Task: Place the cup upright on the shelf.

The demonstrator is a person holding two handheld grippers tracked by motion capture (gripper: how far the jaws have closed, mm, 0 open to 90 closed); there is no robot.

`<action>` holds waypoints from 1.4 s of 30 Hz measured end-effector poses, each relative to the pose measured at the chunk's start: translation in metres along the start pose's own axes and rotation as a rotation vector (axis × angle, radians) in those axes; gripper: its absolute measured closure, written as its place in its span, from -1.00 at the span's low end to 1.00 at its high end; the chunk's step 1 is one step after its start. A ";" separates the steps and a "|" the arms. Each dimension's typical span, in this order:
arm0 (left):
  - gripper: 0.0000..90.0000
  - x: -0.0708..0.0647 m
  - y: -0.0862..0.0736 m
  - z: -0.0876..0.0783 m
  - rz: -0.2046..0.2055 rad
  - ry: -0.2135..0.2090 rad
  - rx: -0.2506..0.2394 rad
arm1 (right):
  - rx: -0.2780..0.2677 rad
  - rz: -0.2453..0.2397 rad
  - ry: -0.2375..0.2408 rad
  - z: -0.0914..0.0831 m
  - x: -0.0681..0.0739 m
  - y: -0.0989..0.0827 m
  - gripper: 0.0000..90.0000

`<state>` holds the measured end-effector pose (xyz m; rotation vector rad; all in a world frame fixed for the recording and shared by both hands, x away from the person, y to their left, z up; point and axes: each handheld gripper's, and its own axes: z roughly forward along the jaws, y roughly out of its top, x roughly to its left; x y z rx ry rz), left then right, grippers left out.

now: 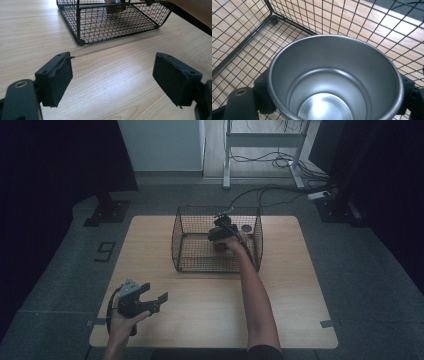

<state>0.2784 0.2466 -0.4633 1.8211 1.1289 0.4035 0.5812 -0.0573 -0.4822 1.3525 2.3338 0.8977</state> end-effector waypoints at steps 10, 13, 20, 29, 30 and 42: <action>-0.63 0.001 0.000 -0.002 -0.002 0.003 -0.006 | 0.059 -0.026 -0.004 -0.008 -0.003 -0.003 -0.62; -0.63 0.001 0.000 -0.001 0.001 0.001 -0.003 | 0.073 -0.034 -0.011 -0.009 -0.004 -0.004 -0.63; -0.63 0.000 0.001 -0.002 0.001 0.001 -0.004 | 0.116 -0.053 -0.011 -0.010 -0.007 -0.008 -0.67; -0.63 -0.001 0.001 0.000 0.002 -0.003 -0.002 | 0.090 -0.029 0.002 -0.015 -0.008 -0.007 -0.74; -0.63 -0.001 0.001 -0.001 0.002 -0.003 -0.002 | 0.081 -0.025 0.002 -0.017 -0.008 -0.006 -0.75; -0.64 -0.001 0.001 0.001 0.006 0.000 0.003 | -0.091 -0.029 -0.007 -0.048 -0.002 0.001 -0.83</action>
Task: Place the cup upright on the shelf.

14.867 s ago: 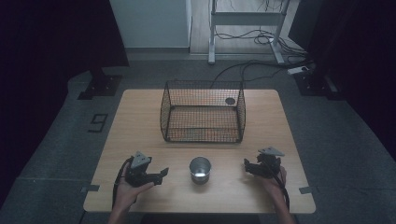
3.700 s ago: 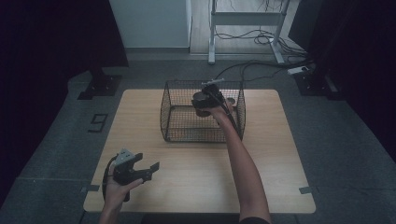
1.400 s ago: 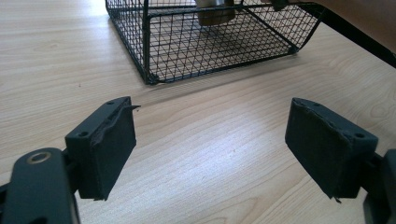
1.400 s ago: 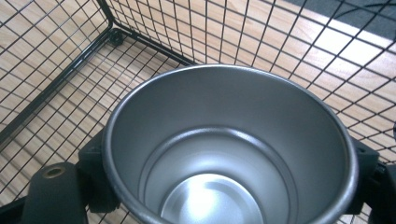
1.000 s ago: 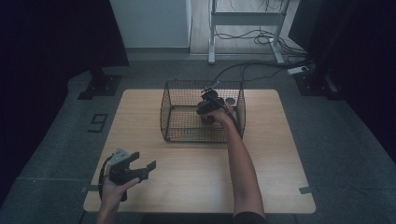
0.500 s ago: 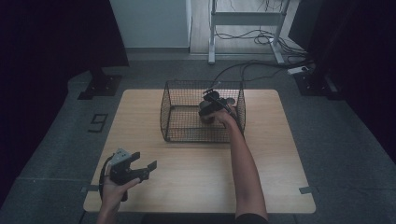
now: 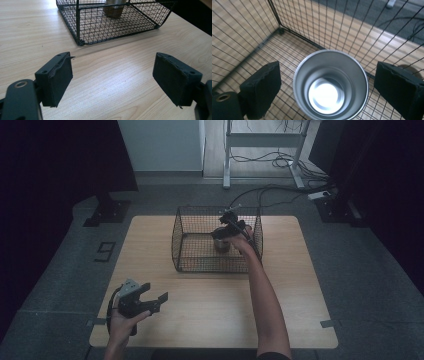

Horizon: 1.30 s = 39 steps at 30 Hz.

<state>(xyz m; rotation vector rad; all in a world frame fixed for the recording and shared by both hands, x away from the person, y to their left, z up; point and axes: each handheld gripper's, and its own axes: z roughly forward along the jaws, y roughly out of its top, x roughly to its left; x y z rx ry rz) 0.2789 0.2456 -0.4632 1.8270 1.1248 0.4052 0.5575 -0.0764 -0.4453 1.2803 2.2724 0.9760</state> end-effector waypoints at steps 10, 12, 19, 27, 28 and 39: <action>-0.64 -0.001 0.000 0.000 -0.001 0.007 -0.001 | -0.090 -0.024 0.041 -0.032 0.014 -0.002 -0.68; -0.64 -0.001 0.000 0.000 0.001 0.008 0.001 | -0.104 -0.026 0.051 -0.038 0.017 -0.006 -0.65; -0.64 0.000 -0.001 0.002 0.002 0.014 0.010 | -0.142 -0.048 0.063 -0.058 0.024 -0.020 -0.59; -0.64 -0.001 -0.001 0.003 0.005 0.022 0.011 | -0.204 -0.064 0.095 -0.091 0.026 -0.047 -0.55; -0.64 -0.002 -0.001 0.004 0.006 0.023 0.014 | -0.209 -0.064 0.098 -0.095 0.026 -0.051 -0.55; -0.64 -0.007 -0.002 0.008 0.024 0.031 0.034 | -0.277 -0.057 0.092 -0.142 0.016 -0.098 -0.49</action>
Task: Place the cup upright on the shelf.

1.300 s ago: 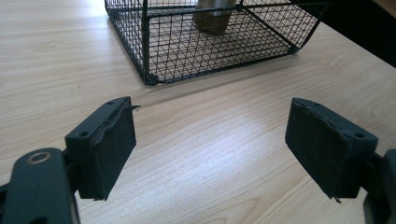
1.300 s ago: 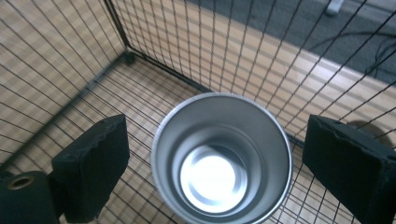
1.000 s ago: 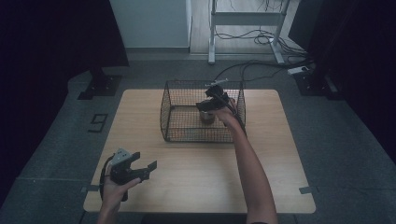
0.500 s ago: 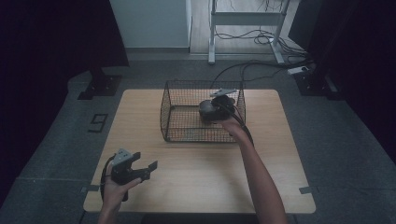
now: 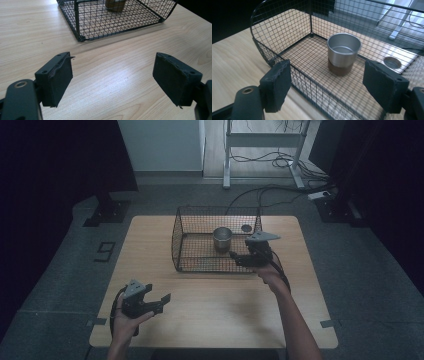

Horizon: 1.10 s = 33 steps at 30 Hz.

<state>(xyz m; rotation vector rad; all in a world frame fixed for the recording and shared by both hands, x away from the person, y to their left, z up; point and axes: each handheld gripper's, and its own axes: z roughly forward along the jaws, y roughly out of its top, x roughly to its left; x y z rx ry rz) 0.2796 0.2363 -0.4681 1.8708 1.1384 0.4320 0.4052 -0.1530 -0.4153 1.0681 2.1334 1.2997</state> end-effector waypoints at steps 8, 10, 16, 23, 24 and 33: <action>-0.64 -0.004 -0.001 0.005 0.014 0.002 0.016 | -0.040 0.022 -0.020 -0.044 -0.008 -0.034 -0.47; -0.64 -0.004 -0.001 0.006 0.017 0.000 0.019 | -0.039 0.026 -0.030 -0.051 -0.009 -0.044 -0.47; -0.64 -0.006 -0.001 0.007 0.023 0.001 0.025 | 0.001 0.035 -0.063 -0.064 -0.012 -0.084 -0.47; -0.64 -0.007 -0.001 0.008 0.025 0.002 0.027 | 0.032 0.075 -0.056 -0.064 -0.013 -0.116 -0.45; -0.64 -0.007 -0.001 0.009 0.027 0.002 0.027 | 0.037 0.084 -0.056 -0.063 -0.014 -0.119 -0.45; -0.64 -0.008 -0.004 0.015 0.029 -0.009 0.048 | 0.058 0.077 -0.082 -0.055 -0.012 -0.125 -0.47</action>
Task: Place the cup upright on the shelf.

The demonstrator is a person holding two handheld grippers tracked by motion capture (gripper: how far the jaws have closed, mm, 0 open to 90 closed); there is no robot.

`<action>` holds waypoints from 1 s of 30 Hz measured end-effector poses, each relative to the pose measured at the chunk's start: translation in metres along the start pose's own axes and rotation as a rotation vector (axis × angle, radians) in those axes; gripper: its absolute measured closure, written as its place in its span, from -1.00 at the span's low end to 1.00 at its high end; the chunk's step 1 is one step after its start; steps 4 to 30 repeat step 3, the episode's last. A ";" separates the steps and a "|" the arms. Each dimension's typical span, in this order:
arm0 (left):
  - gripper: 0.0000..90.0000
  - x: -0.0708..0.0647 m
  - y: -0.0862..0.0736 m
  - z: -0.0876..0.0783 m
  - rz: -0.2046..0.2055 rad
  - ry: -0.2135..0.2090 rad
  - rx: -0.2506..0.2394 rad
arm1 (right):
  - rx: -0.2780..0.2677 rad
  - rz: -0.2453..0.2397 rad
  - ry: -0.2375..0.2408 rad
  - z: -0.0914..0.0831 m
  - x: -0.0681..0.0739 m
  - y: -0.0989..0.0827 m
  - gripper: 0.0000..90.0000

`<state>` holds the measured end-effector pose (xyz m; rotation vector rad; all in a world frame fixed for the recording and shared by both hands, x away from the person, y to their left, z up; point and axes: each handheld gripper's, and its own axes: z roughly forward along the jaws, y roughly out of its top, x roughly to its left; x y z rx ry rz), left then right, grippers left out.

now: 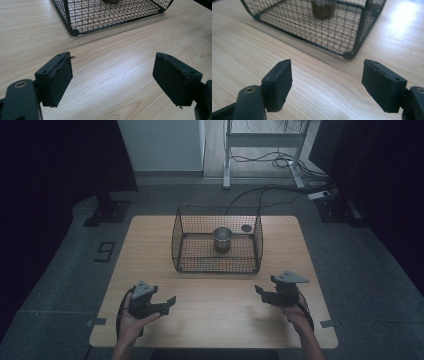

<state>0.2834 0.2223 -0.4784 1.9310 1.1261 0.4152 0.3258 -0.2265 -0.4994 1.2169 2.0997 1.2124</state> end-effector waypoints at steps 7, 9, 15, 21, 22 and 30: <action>-0.64 0.000 0.000 0.000 0.002 -0.002 0.000 | 0.019 0.003 -0.018 0.004 -0.003 -0.004 -0.48; -0.64 0.000 0.000 0.000 0.002 -0.002 0.000 | 0.019 0.003 -0.018 0.004 -0.003 -0.004 -0.48; -0.64 0.000 0.000 0.000 0.002 -0.002 0.000 | 0.019 0.003 -0.018 0.004 -0.003 -0.004 -0.48; -0.64 0.000 0.000 0.000 0.002 -0.002 0.000 | 0.019 0.003 -0.018 0.004 -0.003 -0.004 -0.48; -0.64 0.000 0.000 0.000 0.002 -0.002 0.000 | 0.019 0.003 -0.018 0.004 -0.003 -0.004 -0.48; -0.64 0.000 0.000 0.000 0.002 -0.002 0.000 | 0.019 0.003 -0.018 0.004 -0.003 -0.004 -0.48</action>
